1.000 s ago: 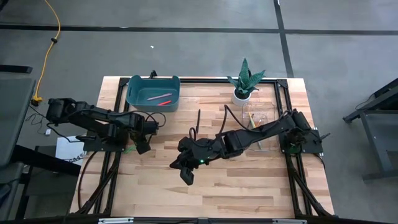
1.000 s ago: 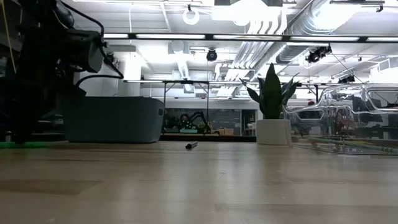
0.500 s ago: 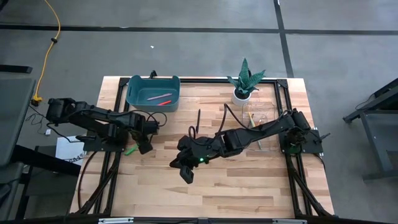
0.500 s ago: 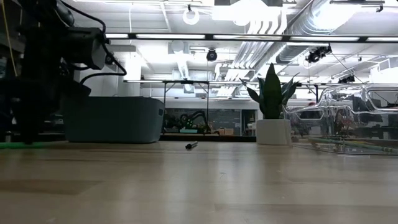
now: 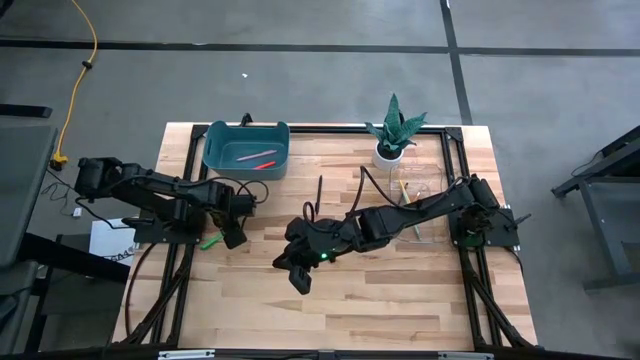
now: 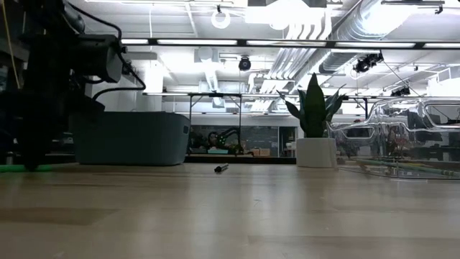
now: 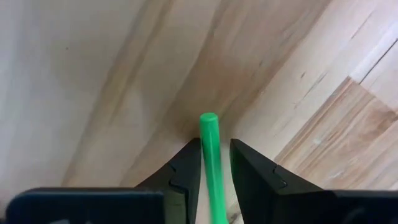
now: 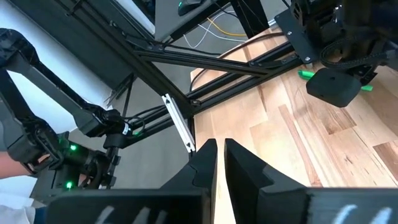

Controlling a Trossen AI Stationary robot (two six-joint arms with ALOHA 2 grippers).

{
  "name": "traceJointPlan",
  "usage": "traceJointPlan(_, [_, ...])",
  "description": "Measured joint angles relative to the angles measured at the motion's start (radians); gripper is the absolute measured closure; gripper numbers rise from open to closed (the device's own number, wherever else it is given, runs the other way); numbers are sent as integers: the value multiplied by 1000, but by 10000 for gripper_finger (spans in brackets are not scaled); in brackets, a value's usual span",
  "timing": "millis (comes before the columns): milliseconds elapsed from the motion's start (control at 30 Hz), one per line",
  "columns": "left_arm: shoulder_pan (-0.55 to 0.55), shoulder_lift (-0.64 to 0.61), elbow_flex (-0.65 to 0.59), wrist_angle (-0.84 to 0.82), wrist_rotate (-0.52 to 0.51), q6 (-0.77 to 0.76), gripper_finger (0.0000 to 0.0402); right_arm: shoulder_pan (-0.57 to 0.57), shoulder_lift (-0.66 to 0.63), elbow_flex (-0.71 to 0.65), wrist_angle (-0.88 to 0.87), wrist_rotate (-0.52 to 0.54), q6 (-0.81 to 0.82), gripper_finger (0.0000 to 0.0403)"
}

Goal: Sort pens & pencils
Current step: Put the green pen into the blue bin

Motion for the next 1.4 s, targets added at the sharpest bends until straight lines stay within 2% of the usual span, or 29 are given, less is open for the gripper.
traceJointPlan(100, [0,-4,-25,17,17,-6,328,0,0,0,0,0,-2,381])
traceJointPlan(400, [-1,-7,-10,-5,-17,5,330,-2,0,0,0,0,-3,381])
traceJointPlan(700, [0,-7,-4,-8,-29,22,392,-5,0,0,0,0,-10,381])
traceJointPlan(967, [0,-6,-4,0,-25,29,367,-5,0,0,0,0,-18,381])
traceJointPlan(1200, [0,-6,9,4,-22,29,394,-5,0,0,0,0,-18,381])
traceJointPlan(1400, [0,-6,36,13,-26,50,384,-5,0,0,0,0,-18,381])
